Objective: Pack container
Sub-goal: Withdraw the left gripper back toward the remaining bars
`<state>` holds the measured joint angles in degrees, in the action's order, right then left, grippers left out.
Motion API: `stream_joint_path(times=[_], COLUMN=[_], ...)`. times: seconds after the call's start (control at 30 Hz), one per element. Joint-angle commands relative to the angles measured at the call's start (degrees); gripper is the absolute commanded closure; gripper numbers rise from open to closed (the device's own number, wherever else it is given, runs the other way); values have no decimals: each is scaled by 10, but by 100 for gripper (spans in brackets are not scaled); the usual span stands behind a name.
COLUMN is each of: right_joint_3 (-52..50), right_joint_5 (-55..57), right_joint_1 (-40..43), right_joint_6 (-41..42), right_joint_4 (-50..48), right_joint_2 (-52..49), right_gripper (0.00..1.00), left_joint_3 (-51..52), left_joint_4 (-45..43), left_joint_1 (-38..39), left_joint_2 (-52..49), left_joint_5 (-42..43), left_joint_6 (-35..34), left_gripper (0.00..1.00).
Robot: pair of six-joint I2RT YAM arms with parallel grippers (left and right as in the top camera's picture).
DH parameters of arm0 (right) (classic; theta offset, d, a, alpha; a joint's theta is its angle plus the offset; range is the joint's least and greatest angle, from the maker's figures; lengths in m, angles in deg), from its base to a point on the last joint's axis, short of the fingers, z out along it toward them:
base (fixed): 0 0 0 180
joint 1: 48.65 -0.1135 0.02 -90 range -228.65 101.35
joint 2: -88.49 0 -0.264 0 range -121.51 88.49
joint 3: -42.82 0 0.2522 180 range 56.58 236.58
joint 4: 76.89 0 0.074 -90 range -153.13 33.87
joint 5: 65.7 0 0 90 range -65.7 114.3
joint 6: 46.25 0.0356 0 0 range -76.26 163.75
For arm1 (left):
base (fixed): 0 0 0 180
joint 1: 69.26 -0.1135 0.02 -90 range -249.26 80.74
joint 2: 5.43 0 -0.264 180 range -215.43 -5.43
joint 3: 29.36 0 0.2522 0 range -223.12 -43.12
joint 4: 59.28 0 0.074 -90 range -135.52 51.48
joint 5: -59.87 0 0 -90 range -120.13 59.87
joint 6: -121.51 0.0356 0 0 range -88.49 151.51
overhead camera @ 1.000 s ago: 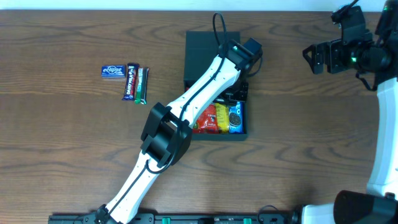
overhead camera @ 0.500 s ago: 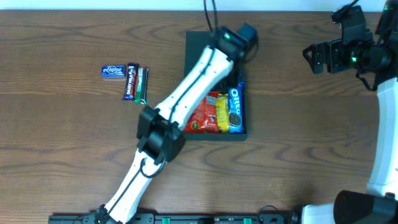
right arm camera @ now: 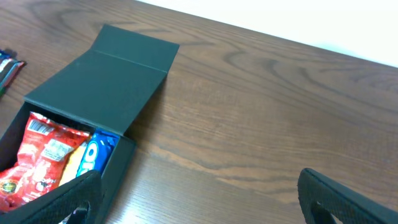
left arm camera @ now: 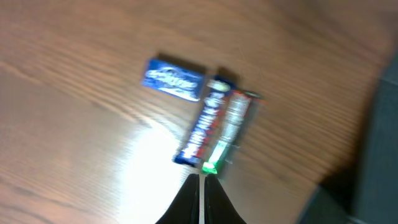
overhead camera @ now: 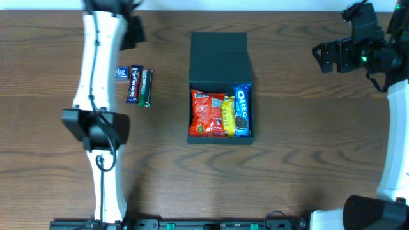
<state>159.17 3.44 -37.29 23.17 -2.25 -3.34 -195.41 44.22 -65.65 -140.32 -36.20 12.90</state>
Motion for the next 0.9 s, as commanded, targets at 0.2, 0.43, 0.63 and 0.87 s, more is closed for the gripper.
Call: stream_joint_path(times=[0.2,0.43,0.63,0.87], right_joint_3=[1,1,0,0], right_joint_5=[-6,-3,-1,-1], right_joint_1=[3,3,3,3], right_joint_6=[-5,-5,-9,-9], right_joint_4=[6,-2,-7,-20], right_joint_2=[0,0,0,0], right_gripper=[1,1,1,1], left_joint_3=[118,142,143,216], left_joint_4=[-52,-64,-28,-54], left_joint_1=[-53,-57,-70,-70], left_joint_2=[4,6,15,111], left_joint_5=[102,118,193,156], left_joint_6=[83,62,64,66], left_gripper=[86,92,94,94])
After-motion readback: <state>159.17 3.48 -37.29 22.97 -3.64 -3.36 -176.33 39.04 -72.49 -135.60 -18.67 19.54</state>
